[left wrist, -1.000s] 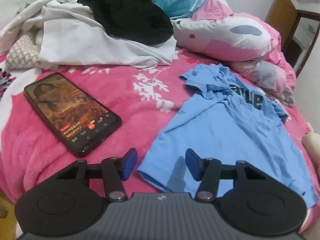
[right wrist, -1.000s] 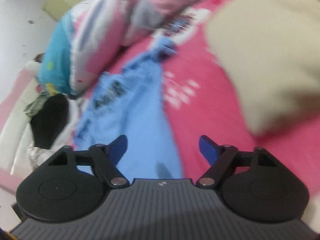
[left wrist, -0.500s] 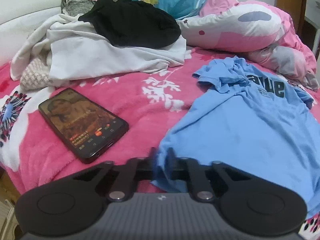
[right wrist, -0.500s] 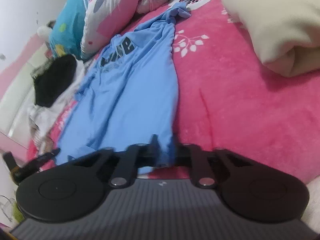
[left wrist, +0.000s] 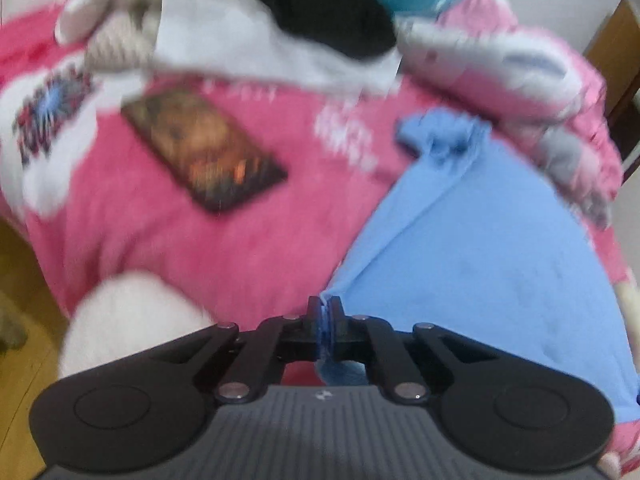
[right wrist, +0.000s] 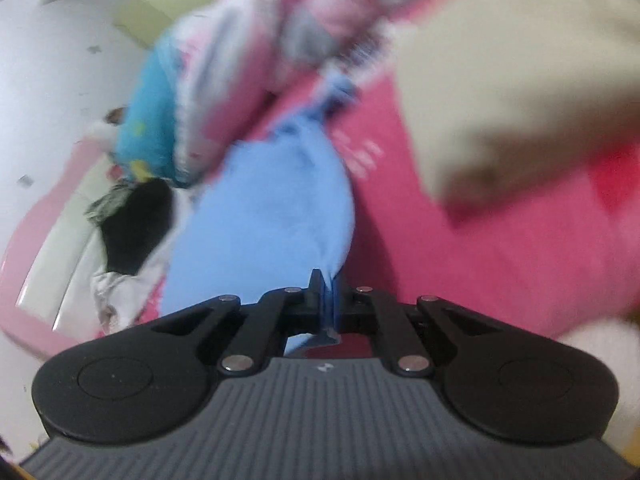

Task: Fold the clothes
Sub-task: 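Grasp the shirt hem with the left gripper while the right gripper grasps the sleeve, then open both grippers and release the blue T-shirt onto the bed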

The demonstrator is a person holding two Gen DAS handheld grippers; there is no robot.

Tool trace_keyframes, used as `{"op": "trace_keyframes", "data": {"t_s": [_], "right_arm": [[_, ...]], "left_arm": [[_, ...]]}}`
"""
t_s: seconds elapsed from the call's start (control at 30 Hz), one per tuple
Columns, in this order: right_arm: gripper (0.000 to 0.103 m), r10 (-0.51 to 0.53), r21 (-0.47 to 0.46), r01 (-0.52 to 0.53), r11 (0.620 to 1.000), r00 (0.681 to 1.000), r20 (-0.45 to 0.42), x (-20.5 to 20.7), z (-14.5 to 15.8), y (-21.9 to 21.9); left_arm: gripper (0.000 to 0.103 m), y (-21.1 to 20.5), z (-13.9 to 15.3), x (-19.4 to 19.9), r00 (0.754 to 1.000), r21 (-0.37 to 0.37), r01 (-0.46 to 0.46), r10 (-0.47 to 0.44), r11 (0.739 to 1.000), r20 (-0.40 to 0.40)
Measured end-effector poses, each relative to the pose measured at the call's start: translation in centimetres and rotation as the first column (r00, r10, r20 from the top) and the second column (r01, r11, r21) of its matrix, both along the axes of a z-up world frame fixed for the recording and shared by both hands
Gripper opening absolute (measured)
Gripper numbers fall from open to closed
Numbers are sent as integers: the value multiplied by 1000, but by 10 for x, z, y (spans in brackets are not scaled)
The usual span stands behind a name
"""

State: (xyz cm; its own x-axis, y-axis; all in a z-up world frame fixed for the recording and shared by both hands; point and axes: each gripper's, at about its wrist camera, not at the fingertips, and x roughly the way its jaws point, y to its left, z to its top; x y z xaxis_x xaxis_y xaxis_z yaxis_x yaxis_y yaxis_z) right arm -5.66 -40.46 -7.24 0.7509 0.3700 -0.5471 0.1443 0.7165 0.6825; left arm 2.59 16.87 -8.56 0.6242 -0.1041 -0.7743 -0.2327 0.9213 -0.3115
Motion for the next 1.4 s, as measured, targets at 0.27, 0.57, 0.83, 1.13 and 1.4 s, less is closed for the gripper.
{"op": "trace_keyframes", "data": {"t_s": [0.27,0.57,0.83,1.13,1.4], "right_arm": [[2,15,-52,-8,999,992,126,-11,45,3],[2,-27,-2,27,1000,1000,9,-20,10,-7],[6,-25,-114,5,994,985,-173,-8,-32,0],[35,-102,-292,59,955,986,-135,-35,-13,-2],[40,-37,-501,1,865,997,-62,-28,27,24]], "left_arm": [[4,-3,7,-15,1000,46,9,-10,999,11],[4,0,24,-21,998,50,37,-40,998,47],[10,-10,-19,-11,991,58,93,-86,994,-105],[42,3,-11,-25,990,37,91,-86,995,-111],[53,3,16,-31,996,49,78,-80,996,25]]}}
